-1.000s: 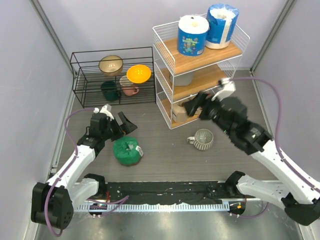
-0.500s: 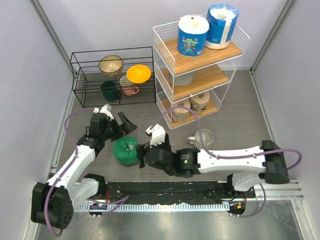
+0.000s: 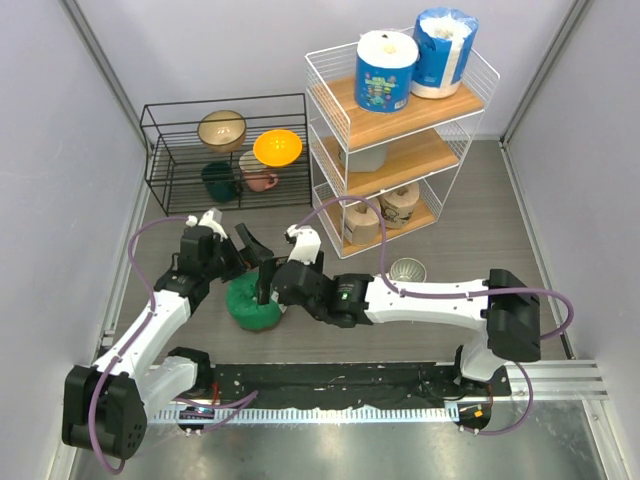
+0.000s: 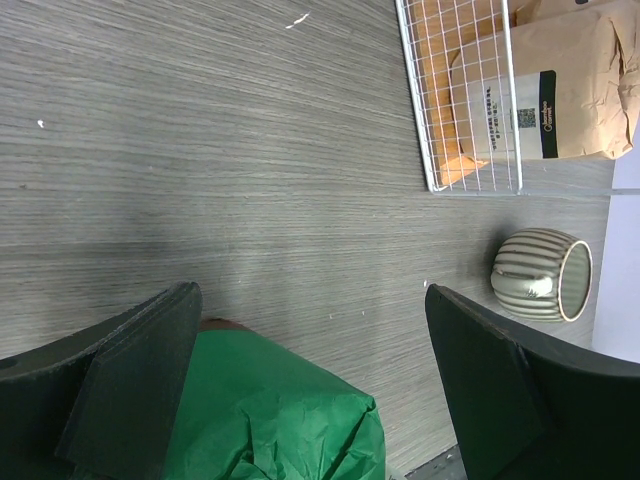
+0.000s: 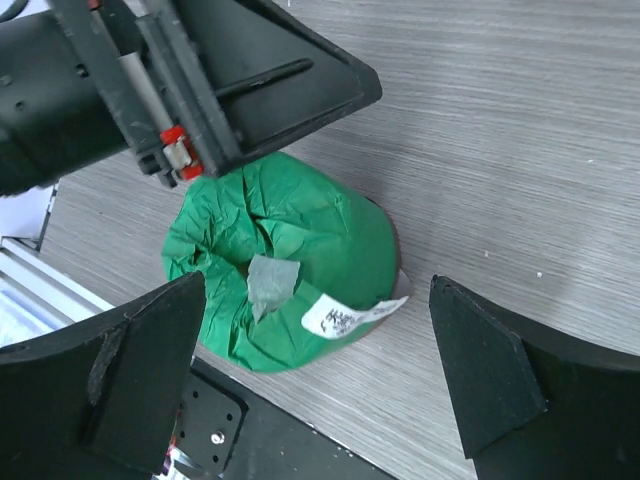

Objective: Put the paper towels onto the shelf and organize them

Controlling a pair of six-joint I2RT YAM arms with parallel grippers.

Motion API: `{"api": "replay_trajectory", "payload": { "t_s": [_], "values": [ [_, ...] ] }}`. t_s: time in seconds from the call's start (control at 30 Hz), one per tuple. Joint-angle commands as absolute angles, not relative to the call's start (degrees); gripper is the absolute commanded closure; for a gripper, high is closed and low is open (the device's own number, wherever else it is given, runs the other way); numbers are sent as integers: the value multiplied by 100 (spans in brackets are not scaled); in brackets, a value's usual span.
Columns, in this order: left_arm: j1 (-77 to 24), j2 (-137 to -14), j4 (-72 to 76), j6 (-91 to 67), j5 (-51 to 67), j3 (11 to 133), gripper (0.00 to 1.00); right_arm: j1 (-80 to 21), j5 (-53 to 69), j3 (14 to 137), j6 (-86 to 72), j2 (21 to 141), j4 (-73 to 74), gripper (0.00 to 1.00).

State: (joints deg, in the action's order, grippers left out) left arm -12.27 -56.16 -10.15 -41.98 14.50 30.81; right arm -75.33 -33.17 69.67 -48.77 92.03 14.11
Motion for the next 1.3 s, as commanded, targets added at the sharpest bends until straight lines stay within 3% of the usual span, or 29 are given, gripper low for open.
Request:
{"api": "replay_trajectory", "payload": {
  "t_s": [0.0,0.73,1.27],
  "values": [
    [-1248,-5581,-905,-4201,1485,3173,0,-7444,-2804,6996,-5098,9404,1002,0],
    [-1248,-5590,-861,-4219,1521,3146,0,-7348,-2566,7190,-5484,10248,1169,1],
    [-1239,-5599,-835,-4228,1564,3146,0,-7339,-2733,6882,-5423,9624,721,1]
  ]
}}
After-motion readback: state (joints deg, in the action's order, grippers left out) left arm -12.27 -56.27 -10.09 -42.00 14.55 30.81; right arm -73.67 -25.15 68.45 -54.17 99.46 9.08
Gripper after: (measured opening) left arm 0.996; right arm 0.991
